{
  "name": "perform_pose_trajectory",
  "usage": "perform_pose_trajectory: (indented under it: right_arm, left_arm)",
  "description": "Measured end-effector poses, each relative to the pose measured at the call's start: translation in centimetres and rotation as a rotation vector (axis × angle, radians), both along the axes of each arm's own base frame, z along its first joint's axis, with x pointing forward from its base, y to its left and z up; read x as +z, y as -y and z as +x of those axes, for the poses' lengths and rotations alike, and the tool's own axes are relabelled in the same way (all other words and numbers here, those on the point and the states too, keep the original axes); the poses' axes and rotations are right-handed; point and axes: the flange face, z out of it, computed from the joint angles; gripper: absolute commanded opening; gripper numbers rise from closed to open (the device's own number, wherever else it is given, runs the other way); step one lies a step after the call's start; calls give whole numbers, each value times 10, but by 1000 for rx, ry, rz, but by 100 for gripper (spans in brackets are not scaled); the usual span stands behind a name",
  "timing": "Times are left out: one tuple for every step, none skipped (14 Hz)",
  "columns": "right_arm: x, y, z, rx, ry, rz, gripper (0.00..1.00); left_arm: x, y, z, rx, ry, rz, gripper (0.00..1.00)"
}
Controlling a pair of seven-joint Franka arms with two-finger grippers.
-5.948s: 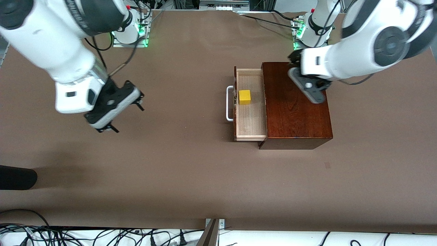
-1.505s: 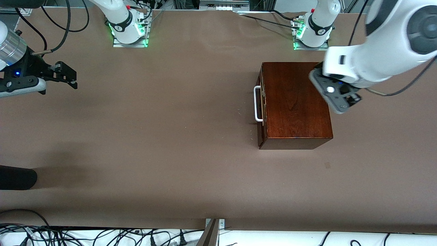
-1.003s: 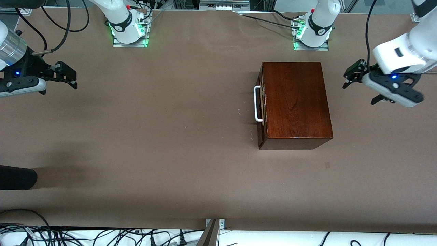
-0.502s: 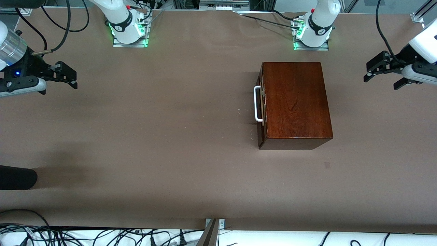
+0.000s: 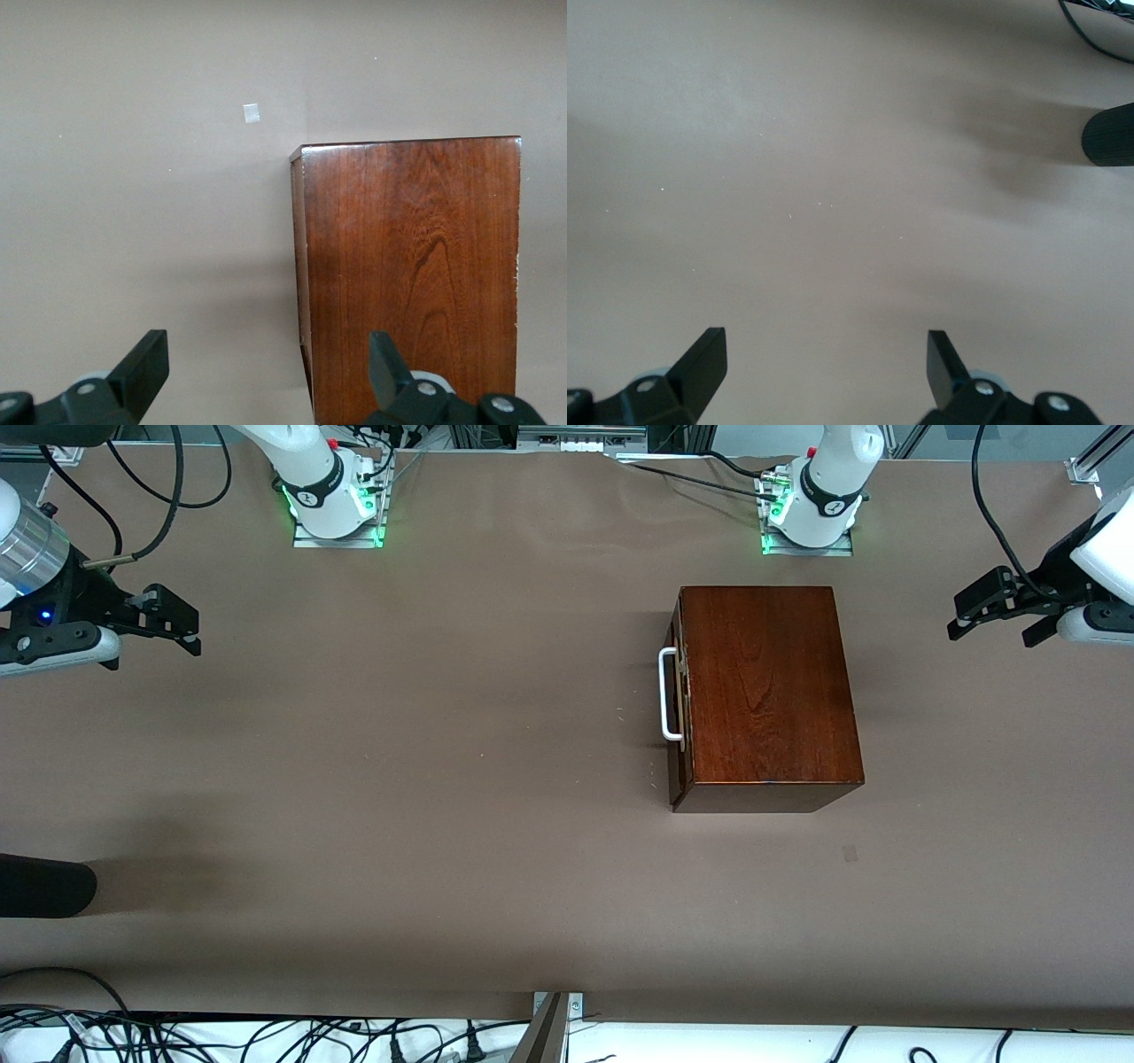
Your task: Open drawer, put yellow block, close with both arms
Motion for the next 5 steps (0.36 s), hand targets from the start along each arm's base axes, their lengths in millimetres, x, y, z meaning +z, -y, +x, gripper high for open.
perform_pose_trajectory:
  right_arm:
    - [0,0,0,0,0,0,100]
    - [0,0,0,0,0,0,100]
    - [0,0,0,0,0,0,100]
    - [0,0,0,0,0,0,100]
    - [0,0,0,0,0,0,100]
  left_arm:
    - [-1,-2,0,4,-1,4,100]
    - [-1,-3,0,7,-3,6,100]
    - [-2,-4,0,8,-4,12,100]
    - [-3,-5,0,8,-6,22,100]
    - [-4,-6,0,8,-8,29,100]
